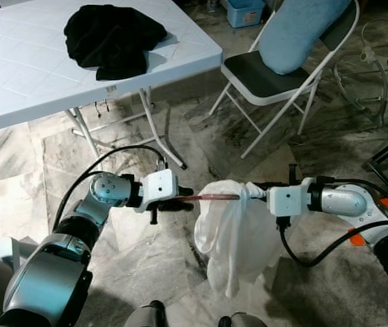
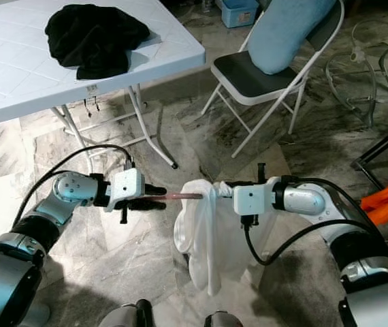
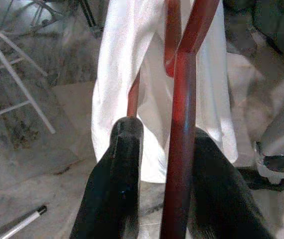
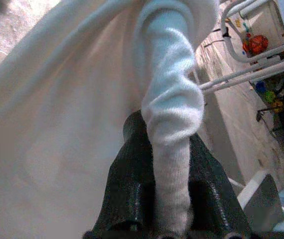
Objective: Hang hanger
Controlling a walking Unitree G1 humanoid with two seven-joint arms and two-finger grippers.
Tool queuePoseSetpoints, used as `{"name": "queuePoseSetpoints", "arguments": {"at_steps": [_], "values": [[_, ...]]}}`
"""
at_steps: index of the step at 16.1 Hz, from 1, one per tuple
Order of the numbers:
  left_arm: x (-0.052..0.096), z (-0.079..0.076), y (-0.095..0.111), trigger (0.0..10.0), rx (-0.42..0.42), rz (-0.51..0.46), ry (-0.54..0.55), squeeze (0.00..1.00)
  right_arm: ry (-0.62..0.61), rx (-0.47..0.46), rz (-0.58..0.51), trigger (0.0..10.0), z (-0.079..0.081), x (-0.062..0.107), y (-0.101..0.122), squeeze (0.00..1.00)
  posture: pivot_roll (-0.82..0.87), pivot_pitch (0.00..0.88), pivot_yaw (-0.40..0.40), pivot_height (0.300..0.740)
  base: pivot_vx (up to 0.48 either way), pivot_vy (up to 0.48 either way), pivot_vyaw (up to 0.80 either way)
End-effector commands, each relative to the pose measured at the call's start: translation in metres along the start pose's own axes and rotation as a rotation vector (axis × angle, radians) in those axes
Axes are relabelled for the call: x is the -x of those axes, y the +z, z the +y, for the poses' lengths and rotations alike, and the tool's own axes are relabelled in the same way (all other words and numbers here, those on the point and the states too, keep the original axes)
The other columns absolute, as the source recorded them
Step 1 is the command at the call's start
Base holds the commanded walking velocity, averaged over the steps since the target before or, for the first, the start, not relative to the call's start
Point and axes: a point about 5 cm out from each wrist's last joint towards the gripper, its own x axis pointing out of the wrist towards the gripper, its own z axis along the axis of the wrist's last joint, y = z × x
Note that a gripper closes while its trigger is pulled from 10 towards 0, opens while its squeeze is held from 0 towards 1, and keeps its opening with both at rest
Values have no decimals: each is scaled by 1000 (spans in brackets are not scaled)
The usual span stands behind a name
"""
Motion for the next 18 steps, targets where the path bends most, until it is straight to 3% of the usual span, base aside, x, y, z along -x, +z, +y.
{"name": "queuePoseSetpoints", "arguments": {"at_steps": [1,12,13,14,18], "values": [[3,5,0,0,-9,22,15,0,-56,43,-44,10000,-14,-1,8,0,-108,162,22,740,0,0,0],[5,17,2,0,-22,57,122,0,-117,66,-36,10000,-23,-1,8,0,-113,164,18,740,0,0,0],[5,17,1,0,-21,62,128,0,-118,57,-38,10000,-23,-2,8,620,-113,165,17,740,0,0,0],[5,15,-2,0,-10,68,145,0,-112,22,-45,10000,-23,-3,8,1000,-113,165,16,740,0,0,0],[12,10,-13,0,52,72,187,0,-134,47,10,10000,-30,3,1,1000,-115,164,11,740,0,0,0]]}}
